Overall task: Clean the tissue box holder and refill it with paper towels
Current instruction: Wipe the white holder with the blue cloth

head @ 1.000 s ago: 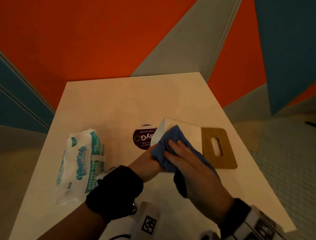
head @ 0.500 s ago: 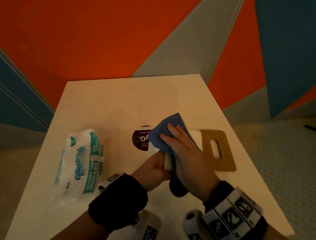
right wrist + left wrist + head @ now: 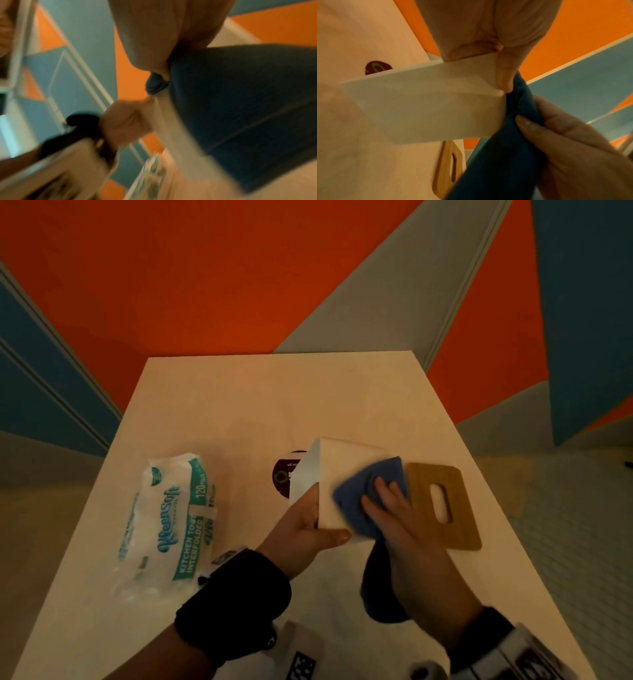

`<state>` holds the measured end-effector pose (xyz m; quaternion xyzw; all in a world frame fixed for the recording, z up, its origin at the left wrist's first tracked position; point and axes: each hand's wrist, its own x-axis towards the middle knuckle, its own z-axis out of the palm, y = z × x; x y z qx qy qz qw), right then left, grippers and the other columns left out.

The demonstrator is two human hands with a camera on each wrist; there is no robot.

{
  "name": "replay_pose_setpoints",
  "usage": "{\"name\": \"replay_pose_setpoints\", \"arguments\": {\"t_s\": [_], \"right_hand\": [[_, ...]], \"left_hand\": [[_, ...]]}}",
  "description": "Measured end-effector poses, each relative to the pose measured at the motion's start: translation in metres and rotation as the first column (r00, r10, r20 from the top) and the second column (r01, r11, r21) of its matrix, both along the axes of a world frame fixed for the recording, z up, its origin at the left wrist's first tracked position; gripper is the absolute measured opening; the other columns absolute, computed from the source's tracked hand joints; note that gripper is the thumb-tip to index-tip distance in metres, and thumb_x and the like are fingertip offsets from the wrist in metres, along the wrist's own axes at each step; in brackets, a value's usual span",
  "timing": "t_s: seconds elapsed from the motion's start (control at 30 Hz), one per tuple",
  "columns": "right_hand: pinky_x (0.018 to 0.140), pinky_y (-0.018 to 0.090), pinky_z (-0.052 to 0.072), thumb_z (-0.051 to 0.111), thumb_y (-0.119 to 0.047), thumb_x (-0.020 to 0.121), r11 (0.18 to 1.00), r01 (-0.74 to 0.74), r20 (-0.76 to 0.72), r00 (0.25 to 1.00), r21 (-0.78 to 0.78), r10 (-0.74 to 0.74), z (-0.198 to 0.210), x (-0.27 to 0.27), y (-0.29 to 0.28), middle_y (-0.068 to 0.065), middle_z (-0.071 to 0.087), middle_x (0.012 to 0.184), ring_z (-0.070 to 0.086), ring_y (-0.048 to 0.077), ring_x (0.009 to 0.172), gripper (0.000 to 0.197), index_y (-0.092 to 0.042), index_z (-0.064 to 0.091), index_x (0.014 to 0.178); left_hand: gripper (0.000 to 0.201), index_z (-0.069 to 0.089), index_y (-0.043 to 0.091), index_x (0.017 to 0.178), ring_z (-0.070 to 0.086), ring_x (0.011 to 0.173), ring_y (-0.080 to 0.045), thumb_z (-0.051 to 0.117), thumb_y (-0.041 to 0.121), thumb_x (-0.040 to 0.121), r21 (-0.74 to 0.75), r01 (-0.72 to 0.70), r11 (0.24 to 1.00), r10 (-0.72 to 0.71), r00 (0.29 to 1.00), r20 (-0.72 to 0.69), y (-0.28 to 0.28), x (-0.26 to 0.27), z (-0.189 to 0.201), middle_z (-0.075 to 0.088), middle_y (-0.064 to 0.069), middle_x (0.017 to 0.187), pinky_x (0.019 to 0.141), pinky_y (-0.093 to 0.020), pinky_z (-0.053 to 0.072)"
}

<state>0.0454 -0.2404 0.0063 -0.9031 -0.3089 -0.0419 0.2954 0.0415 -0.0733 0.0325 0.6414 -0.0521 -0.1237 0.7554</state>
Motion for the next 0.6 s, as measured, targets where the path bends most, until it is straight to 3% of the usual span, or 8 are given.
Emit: {"name": "replay_pose_setpoints", "arguments": {"t_s": [0.03,0.1,0.2,0.3,0.4,0.5,0.53,0.6], "right_hand": [[0.112,0.012,-0.012,0.030,-0.024,0.098,0.998,-0.058,0.004,0.998,-0.027,0.058,0.000,-0.007,0.002,-0.029,-0.006,0.153,-0.009,-0.006,0.140,0.055,-0.050,0.006,0.140],[0.108,0.015,-0.017,0.025,-0.035,0.101,0.990,-0.144,-0.029,0.989,0.000,0.144,0.007,-0.003,0.008,-0.017,0.008,0.152,-0.008,-0.006,0.139,0.038,-0.041,0.020,0.138],[0.115,0.025,0.005,0.037,-0.019,0.096,0.994,-0.107,0.059,0.993,0.023,0.105,0.027,0.026,0.016,-0.003,0.023,0.150,0.009,0.013,0.141,0.039,-0.016,0.036,0.136],[0.117,0.027,0.007,0.036,-0.010,0.092,0.997,0.049,-0.129,0.991,0.060,-0.041,0.043,0.051,0.005,-0.008,0.011,0.141,0.007,0.007,0.135,0.046,-0.011,0.035,0.138],[0.116,0.022,0.008,0.039,-0.009,0.094,0.991,0.075,-0.019,0.997,0.114,-0.073,0.032,0.034,-0.010,0.000,0.024,0.148,0.017,0.009,0.138,0.044,-0.016,0.040,0.137],[0.111,0.011,-0.010,0.033,-0.027,0.096,0.995,-0.052,-0.059,0.997,0.079,0.057,0.011,-0.002,-0.002,-0.030,0.004,0.151,0.000,-0.003,0.140,0.041,-0.032,0.025,0.137],[0.112,0.014,-0.010,0.030,-0.028,0.098,0.995,-0.080,-0.014,0.997,0.059,0.081,0.009,-0.007,0.001,-0.028,0.006,0.152,-0.001,-0.003,0.140,0.039,-0.028,0.026,0.136],[0.115,0.022,-0.001,0.022,-0.032,0.101,0.994,-0.092,0.042,0.995,0.063,0.089,0.015,0.000,0.010,-0.005,0.024,0.151,0.012,0.011,0.139,0.039,-0.015,0.035,0.134]], "left_hand": [[0.058,0.043,0.035,0.114,0.058,0.102,0.010,0.059,0.000,0.071,0.023,0.020,1.000,-0.020,1.000,0.009,0.000,0.001,0.002,0.055,0.017,0.115,0.083,-0.013,0.050],[0.058,0.042,0.040,0.108,0.056,0.098,0.015,0.059,-0.006,0.078,0.028,0.049,0.998,-0.049,0.999,0.010,-0.001,0.002,0.003,0.052,0.023,0.113,0.083,-0.012,0.051],[0.049,0.047,0.037,0.106,0.058,0.091,0.012,0.053,-0.006,0.083,0.048,0.087,0.995,-0.087,0.996,-0.002,-0.003,0.004,0.009,0.056,0.017,0.110,0.085,-0.020,0.052],[0.055,0.045,0.030,0.114,0.061,0.093,0.007,0.061,-0.002,0.072,-0.003,0.033,0.999,-0.033,0.999,0.020,-0.003,0.007,0.011,0.059,0.011,0.110,0.079,-0.013,0.052],[0.054,0.048,0.029,0.109,0.063,0.091,0.003,0.057,0.003,0.063,-0.013,-0.044,0.999,0.045,0.998,0.034,0.001,0.009,0.009,0.062,0.007,0.106,0.077,-0.013,0.052],[0.055,0.048,0.032,0.114,0.061,0.101,0.001,0.058,0.005,0.067,0.021,-0.049,0.999,0.048,0.997,0.059,0.004,0.008,0.009,0.061,0.010,0.112,0.083,-0.015,0.051],[0.055,0.047,0.032,0.115,0.060,0.102,0.002,0.060,0.004,0.070,0.031,-0.048,0.998,0.046,0.997,0.063,0.004,0.008,0.009,0.060,0.010,0.114,0.085,-0.016,0.051],[0.055,0.046,0.032,0.115,0.059,0.100,0.005,0.059,-0.005,0.076,0.010,-0.053,0.999,0.053,0.998,0.039,0.004,0.008,0.006,0.059,0.007,0.116,0.086,-0.016,0.052]]}}
